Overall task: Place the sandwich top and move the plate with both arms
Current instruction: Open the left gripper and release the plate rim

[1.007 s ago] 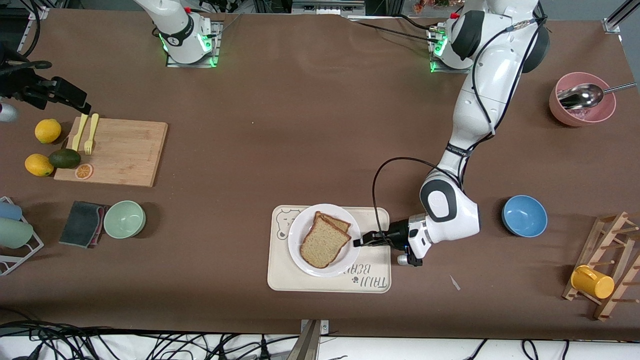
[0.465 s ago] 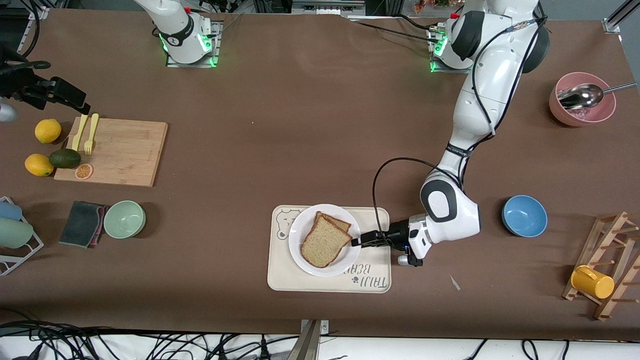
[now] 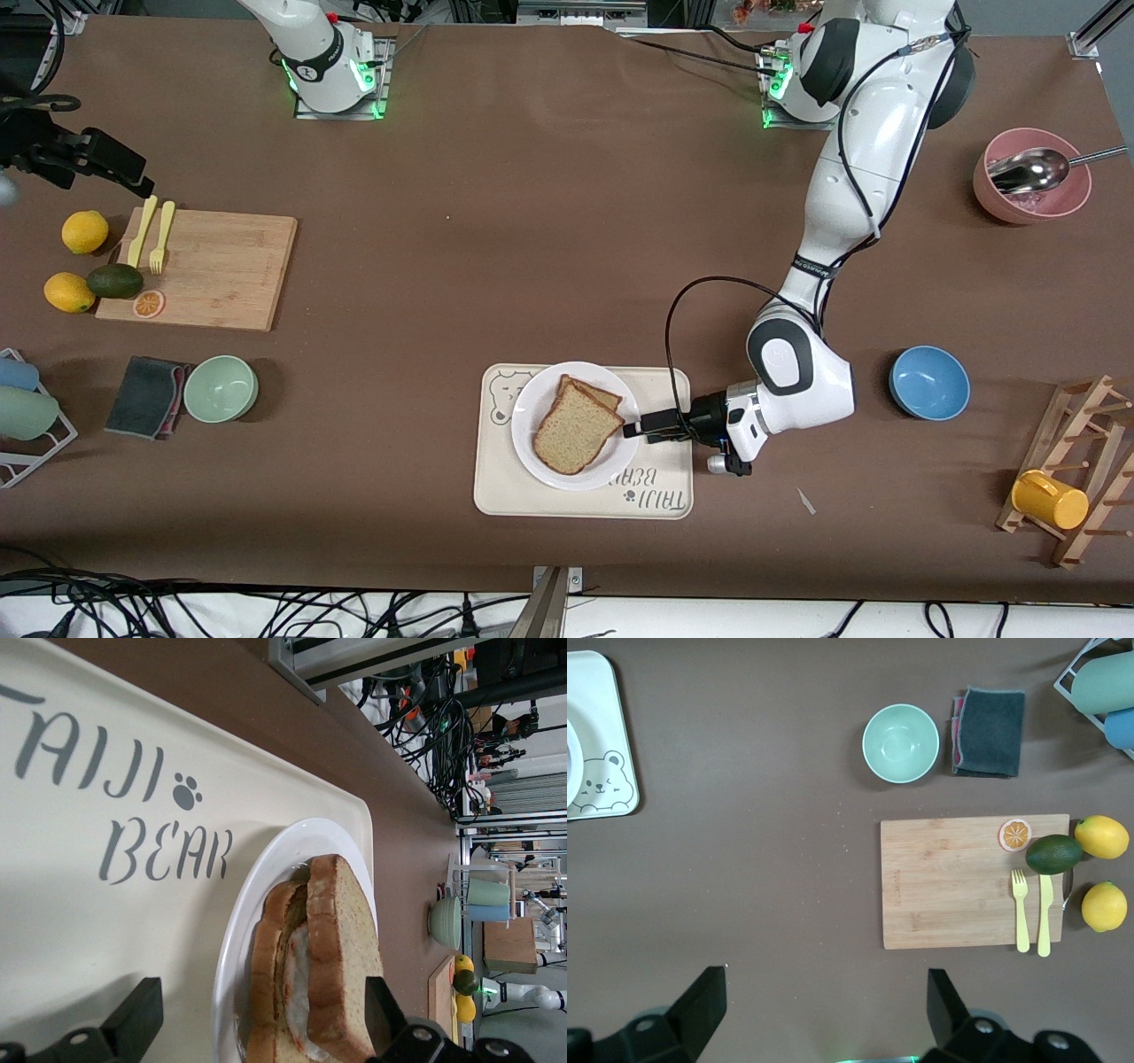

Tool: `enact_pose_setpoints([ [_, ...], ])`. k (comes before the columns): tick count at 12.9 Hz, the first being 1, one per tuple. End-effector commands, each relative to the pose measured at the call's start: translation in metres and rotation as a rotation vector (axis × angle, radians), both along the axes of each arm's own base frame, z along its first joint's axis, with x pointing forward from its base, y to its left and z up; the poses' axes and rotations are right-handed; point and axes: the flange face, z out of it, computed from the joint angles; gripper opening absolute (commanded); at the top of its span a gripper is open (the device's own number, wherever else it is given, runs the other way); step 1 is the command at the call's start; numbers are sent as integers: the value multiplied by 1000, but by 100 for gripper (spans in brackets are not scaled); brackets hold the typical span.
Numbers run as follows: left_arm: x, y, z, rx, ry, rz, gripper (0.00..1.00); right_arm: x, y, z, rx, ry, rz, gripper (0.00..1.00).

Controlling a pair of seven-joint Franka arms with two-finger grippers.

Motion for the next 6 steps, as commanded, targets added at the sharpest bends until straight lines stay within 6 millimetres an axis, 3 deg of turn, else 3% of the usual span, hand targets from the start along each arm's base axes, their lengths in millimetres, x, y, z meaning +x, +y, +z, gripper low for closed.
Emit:
enact_pose_setpoints([
  [1,-2,3,41,8,-24,-15,100,-1,-2,9,-1,-31,7,100],
  [5,-3,10,115,179,-59,-119,100,2,2,14,0,-45,5,100],
  [6,-2,21,127,222,-57,-146,100,3,2,15,3,-48,4,100],
])
